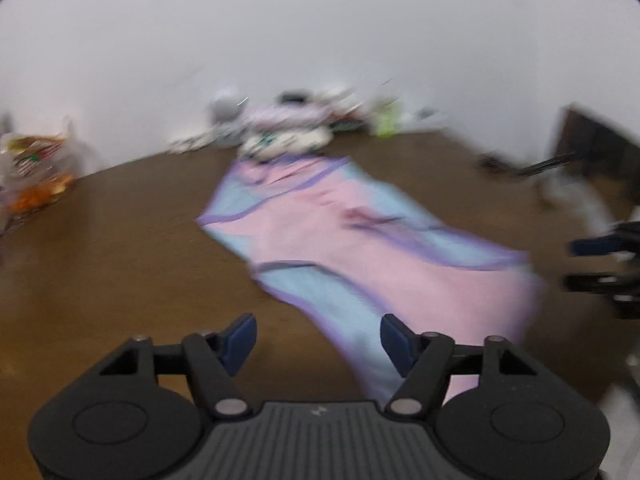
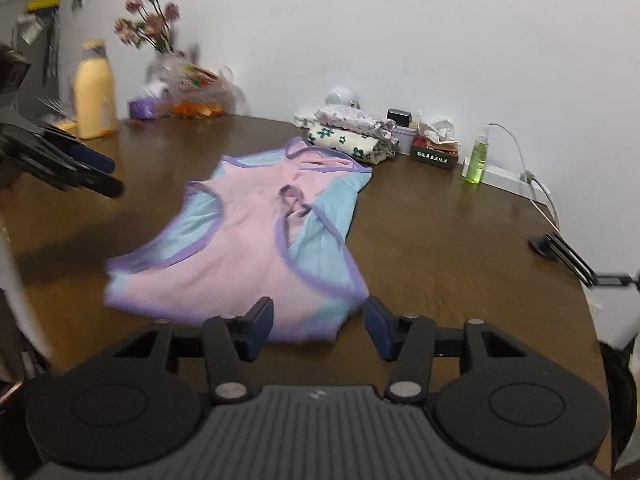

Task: Fold clothes
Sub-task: 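Lay the garment flat on the table and open both tools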

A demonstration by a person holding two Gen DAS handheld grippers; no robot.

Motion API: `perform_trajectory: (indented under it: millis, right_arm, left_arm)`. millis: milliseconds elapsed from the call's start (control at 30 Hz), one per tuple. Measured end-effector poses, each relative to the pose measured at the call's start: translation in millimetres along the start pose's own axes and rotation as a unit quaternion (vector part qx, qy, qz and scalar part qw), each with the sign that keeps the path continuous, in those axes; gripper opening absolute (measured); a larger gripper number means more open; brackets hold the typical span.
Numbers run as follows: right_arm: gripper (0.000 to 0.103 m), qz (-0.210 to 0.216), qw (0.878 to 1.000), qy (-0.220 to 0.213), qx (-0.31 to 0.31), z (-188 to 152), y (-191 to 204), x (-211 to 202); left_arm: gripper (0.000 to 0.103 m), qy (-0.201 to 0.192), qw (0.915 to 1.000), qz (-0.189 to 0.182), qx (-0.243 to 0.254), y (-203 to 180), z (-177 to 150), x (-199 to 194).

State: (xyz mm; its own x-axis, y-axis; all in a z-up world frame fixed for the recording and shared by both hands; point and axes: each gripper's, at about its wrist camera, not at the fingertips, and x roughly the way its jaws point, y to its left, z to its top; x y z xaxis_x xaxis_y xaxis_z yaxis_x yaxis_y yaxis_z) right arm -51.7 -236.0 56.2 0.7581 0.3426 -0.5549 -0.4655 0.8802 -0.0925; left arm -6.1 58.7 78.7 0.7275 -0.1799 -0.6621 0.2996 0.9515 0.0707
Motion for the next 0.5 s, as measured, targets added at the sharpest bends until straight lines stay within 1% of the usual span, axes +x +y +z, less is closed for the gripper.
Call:
perform_trajectory:
  millis: [33,67,100,133,200,267,300,333,367,400,433,467,500]
  right_arm:
    - [0.047,-0.002,1.0,0.003,-0.007,8,-4,21]
    - [0.047,0.0,1.0,0.003,-0.008,17,-1,32]
    - [0.047,0.004,1.0,0.007,-0.002,28,2,41]
    - [0.047,0.008,1.0,0.015,0.006,40,-6,58]
    - [0.048,0.01,0.999,0.031,0.006,57,-14,92]
    - [0.048,0.028,0.999,0.045,-0.007,69,-16,123]
    - [0.048,0.038,0.998,0.052,-0.014,74,-16,137]
    - [0.047,0.045,0.997,0.057,-0.021,79,-15,150]
    - [0.046,0.048,0.997,0.061,-0.027,82,-15,160]
    - [0.045,0.05,0.996,0.064,-0.03,84,-14,169]
    - [0.036,0.049,0.996,0.068,-0.027,86,-13,175]
    - [0.01,0.047,0.996,0.07,-0.021,87,-13,179]
    - [0.002,0.044,0.996,0.073,-0.015,89,-13,182]
  left_arm:
    - [0.057,0.008,0.9998,0.017,0.003,3,6,21]
    - [0.056,0.016,0.9993,0.034,0.005,7,12,42]
    - [0.053,0.018,0.9986,0.05,-0.009,12,15,65]
    - [0.053,0.02,0.9975,0.065,-0.022,17,17,86]
    - [0.053,0.02,0.9972,0.061,-0.039,28,21,91]
    - [0.053,0.027,0.9972,0.053,-0.046,30,18,98]
    - [0.049,0.03,0.9972,0.048,-0.049,31,17,101]
    - [0.032,0.032,0.9974,0.042,-0.049,32,14,106]
    - [0.026,0.03,0.9977,0.033,-0.051,31,10,110]
    - [0.013,0.02,0.9978,0.025,-0.058,32,9,111]
    - [0.004,0.016,0.9978,0.023,-0.06,31,8,108]
    - [0.003,0.013,0.9975,0.03,-0.063,31,8,108]
    - [0.003,0.01,0.9971,0.038,-0.065,31,7,108]
